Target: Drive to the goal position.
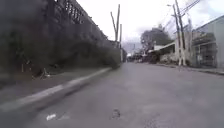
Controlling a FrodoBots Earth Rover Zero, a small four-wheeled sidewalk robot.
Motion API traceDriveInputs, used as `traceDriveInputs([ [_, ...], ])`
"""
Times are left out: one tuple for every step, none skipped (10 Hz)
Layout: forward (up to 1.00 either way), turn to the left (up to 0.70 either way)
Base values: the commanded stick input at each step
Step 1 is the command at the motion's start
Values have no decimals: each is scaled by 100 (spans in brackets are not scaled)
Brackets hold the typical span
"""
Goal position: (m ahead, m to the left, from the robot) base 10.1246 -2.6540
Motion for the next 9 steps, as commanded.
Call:
traceDriveInputs([
  [100, 0],
  [100, 0],
  [100, 0],
  [100, 0],
  [100, -40],
  [100, -40],
  [100, -40],
  [100, -40],
  [100, -40],
])
